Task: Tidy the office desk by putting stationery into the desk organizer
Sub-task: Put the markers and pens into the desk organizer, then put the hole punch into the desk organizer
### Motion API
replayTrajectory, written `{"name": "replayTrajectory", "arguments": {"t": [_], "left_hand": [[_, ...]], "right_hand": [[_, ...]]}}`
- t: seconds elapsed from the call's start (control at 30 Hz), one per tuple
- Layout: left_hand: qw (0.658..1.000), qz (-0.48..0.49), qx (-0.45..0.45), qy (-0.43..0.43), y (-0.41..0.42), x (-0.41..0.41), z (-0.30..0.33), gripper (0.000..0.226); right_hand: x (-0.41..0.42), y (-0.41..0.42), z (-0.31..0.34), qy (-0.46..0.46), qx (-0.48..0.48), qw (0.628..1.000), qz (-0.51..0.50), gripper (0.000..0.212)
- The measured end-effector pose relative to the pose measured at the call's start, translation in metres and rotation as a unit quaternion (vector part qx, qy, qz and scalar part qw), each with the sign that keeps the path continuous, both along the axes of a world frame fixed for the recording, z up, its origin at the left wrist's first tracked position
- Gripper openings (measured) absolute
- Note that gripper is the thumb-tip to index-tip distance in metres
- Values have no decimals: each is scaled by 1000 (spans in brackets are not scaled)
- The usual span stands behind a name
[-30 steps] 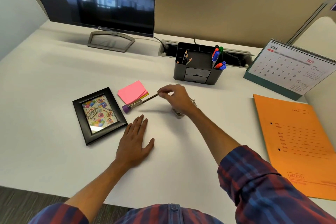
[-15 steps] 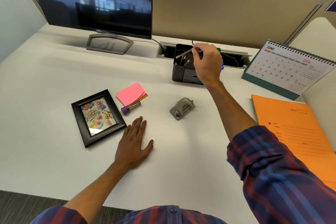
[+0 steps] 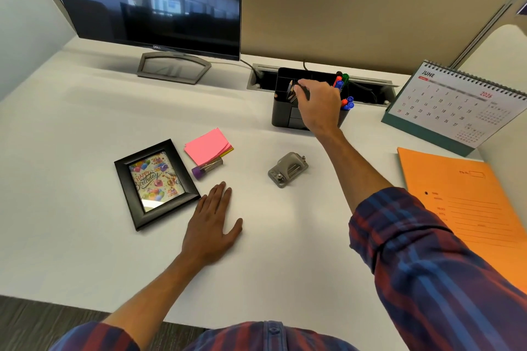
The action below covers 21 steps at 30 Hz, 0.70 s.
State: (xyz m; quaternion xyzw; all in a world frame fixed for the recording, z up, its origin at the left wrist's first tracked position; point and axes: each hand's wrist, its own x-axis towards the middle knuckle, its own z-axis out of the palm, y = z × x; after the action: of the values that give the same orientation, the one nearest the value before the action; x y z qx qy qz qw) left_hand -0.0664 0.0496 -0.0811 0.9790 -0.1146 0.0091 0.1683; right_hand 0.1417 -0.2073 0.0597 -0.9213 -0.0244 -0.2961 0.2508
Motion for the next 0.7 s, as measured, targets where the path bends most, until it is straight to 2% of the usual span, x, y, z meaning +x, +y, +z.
{"name": "replayTrajectory", "arguments": {"t": [0.17,0.4,0.57,0.7], "left_hand": [[1000,-1,-2,-1,0,0,0,75],[1000,0,-4,-2,0,0,0,76],[1000,0,-5,0,0,0,0,76],[1000,1,-5,-1,0,0,0,76]], "right_hand": [[-16,5,-12,-23,23,999,22,27],[-53,0,-51,28,38,997,67,22],[-76,-10,-76,158,34,985,67,26],[-84,-20,-86,256,76,960,86,29]]}}
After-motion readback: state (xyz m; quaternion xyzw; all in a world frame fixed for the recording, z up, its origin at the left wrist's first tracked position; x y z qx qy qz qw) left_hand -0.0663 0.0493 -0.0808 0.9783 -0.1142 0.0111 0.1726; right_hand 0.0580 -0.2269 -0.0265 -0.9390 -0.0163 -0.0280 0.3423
